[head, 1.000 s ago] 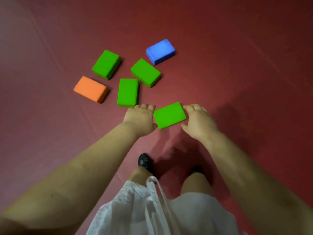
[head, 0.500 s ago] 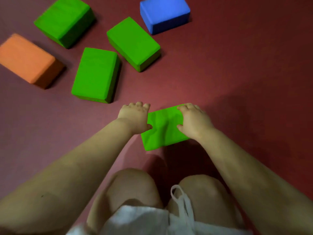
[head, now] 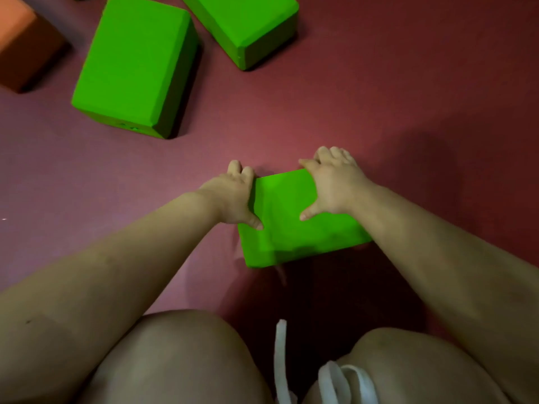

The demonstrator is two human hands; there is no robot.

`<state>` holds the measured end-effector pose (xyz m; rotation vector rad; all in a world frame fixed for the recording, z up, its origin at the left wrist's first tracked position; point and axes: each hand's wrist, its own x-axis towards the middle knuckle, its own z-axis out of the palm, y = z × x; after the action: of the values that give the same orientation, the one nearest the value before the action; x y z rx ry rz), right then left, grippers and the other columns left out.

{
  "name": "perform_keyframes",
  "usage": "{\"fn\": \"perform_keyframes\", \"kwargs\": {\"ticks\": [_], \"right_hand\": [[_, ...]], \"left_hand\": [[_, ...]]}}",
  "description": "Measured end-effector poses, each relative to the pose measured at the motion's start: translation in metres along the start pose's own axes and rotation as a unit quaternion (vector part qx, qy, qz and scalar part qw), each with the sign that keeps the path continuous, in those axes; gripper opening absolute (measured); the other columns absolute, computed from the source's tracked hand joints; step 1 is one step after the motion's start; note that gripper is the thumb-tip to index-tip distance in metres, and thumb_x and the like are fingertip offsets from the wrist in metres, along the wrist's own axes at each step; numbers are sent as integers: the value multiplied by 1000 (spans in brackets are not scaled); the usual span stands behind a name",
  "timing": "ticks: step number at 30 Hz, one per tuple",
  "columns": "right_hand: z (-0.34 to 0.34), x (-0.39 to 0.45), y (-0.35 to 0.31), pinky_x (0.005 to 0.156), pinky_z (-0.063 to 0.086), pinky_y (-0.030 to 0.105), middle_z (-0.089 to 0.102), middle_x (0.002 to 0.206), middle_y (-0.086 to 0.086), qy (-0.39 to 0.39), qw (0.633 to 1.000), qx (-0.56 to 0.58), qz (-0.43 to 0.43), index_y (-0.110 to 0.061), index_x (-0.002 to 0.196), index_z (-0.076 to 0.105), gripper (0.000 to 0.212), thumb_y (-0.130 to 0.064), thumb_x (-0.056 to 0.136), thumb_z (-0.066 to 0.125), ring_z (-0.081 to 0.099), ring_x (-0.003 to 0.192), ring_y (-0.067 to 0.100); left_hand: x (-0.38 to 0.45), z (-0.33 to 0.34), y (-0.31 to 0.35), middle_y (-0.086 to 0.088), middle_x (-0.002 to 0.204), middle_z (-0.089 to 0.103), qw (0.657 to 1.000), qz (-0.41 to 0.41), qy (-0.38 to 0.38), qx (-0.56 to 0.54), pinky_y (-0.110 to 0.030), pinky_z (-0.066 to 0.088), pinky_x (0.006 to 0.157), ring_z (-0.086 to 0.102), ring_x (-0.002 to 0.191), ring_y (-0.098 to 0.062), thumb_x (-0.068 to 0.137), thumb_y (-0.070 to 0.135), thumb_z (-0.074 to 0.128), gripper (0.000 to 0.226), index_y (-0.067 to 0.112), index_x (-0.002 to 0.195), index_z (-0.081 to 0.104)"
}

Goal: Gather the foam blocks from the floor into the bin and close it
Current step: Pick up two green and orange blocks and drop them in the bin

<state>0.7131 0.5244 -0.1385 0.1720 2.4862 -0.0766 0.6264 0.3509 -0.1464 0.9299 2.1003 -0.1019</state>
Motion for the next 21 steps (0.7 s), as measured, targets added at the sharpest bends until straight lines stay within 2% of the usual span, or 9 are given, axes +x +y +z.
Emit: {"fn": "perform_keyframes", "kwargs": {"ticks": [3, 6, 8, 13, 18, 21], "right_hand": [[-2, 1, 7, 108, 29, 40, 43, 127, 12, -21, 1000, 2, 7, -16, 129, 46, 108, -73, 42, 75, 38, 120, 30], [-2, -3, 8, 102, 37, 37, 49, 126, 10, -68, 996, 62, 12, -13, 123, 41, 105, -67, 42, 80, 46, 116, 30], [-7, -6, 6, 95, 44, 39, 56, 121, 9, -75, 992, 96, 22, -15, 120, 39, 103, -65, 42, 82, 52, 111, 30], [-53, 4, -14, 104, 37, 41, 44, 126, 10, 9, 1000, 28, -6, -31, 141, 29, 114, -78, 45, 70, 41, 119, 29], [-99, 30, -54, 101, 41, 44, 39, 122, 12, 65, 995, 75, -14, -31, 139, 33, 105, -70, 51, 75, 43, 116, 32], [-116, 46, -83, 96, 43, 44, 39, 123, 14, 125, 991, 43, 11, -31, 139, 32, 104, -70, 52, 74, 42, 115, 33]], "left_hand": [[5, -1, 1, -17, 128, 36, 998, 20, -20, -61, -32, 41, 90, 51, 112, -34, 61, 43, 84, 96, 6, 130, 29], [5, 0, 0, -18, 121, 45, 993, 38, -22, -106, -26, 36, 79, 51, 102, -30, 61, 38, 85, 85, 9, 117, 29], [-1, -4, -4, -17, 117, 44, 991, 51, 0, -121, -27, 36, 80, 50, 100, -30, 61, 34, 86, 82, 10, 116, 30], [-21, -32, -36, -18, 121, 41, 986, 67, 108, -107, -33, 40, 91, 48, 109, -32, 57, 25, 88, 86, 5, 121, 34], [-40, -64, -91, -16, 129, 41, 970, 70, 211, -101, -30, 31, 101, 44, 121, -29, 58, 21, 87, 86, 4, 127, 37], [-44, -77, -126, -15, 137, 41, 954, 65, 265, -123, -28, 28, 106, 40, 129, -28, 66, 20, 82, 81, 5, 132, 37]]}}
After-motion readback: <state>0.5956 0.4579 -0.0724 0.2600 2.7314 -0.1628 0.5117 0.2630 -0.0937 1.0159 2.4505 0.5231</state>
